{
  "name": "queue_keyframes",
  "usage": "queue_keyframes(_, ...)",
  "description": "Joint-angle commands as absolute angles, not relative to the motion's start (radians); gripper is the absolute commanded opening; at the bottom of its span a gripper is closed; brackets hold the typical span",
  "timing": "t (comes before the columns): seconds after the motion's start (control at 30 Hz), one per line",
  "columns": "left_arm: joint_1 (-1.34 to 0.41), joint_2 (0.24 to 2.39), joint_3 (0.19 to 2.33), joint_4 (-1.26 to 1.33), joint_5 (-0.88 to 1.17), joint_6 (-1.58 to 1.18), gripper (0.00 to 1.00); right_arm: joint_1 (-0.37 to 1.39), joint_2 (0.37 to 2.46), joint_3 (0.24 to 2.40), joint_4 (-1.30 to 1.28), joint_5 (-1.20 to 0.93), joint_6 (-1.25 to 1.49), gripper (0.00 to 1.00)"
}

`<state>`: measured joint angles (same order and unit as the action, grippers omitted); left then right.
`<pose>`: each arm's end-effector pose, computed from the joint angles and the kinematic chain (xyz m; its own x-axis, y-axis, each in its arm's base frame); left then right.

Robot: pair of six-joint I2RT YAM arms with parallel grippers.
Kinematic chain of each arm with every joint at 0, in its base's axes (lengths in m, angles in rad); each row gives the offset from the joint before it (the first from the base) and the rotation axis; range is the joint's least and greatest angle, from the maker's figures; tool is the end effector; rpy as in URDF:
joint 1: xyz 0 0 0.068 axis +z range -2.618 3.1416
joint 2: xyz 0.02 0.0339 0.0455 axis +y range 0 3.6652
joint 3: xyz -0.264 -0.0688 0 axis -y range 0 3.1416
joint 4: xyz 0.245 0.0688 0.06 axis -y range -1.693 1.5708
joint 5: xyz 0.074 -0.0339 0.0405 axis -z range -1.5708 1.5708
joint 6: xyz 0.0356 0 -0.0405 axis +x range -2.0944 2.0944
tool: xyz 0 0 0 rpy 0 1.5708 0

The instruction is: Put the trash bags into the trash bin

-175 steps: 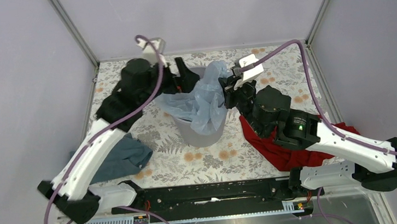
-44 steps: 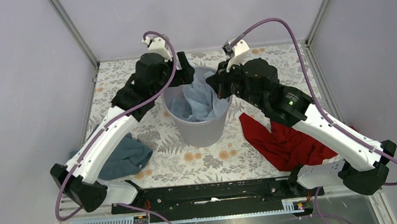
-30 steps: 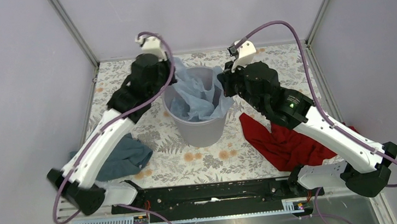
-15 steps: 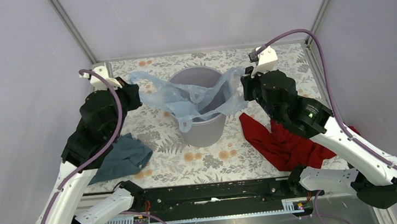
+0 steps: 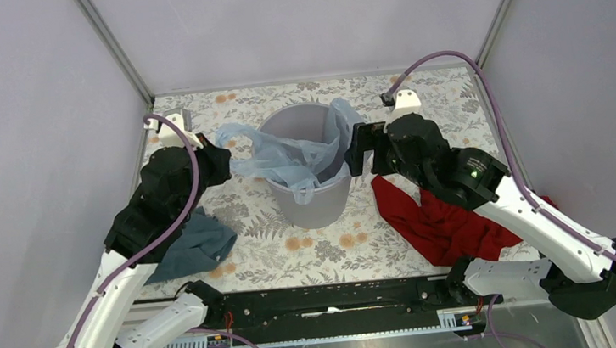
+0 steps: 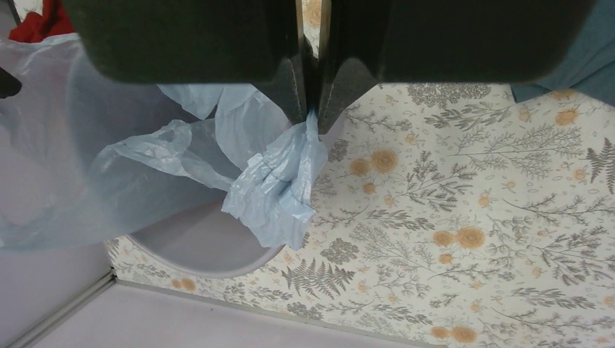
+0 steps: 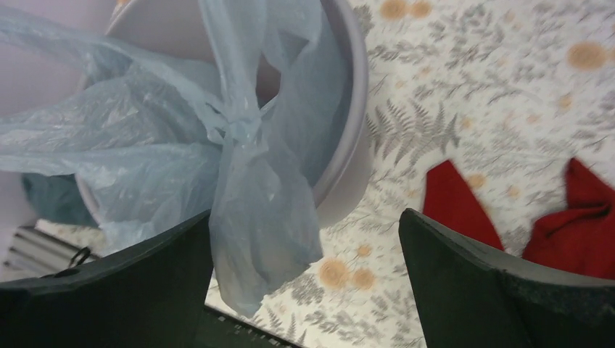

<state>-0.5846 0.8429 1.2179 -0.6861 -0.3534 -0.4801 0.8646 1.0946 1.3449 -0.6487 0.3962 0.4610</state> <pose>0.1341 -0.0739 0.4233 -0.3387 -0.2955 -0.8933 0.0976 0.9332 -0.3457 0.1532 0.1584 0.4255 -0.4350 0.1224 -0.8921 -0.3099 0.9098 0.2759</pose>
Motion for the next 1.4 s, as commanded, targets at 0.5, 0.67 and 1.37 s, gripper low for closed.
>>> queue_keyframes(0.5, -0.581, 0.799, 1.198, -0.669, -0.365, -0.469, 0.10, 0.862, 1.041, 1.265, -0.507, 0.238, 0.556, 0.00)
queue_keyframes(0.67, -0.581, 0.788, 1.235, -0.779, -0.512, -0.544, 0.09, 0.862, 0.956, 1.199, -0.516, 0.194, 0.560, 0.00)
queue_keyframes(1.37, -0.582, 0.856, 1.204, -0.660, -0.114, -0.886, 0.99, 0.861, 0.904, 1.106, -0.327, 0.002, 0.527, 0.00)
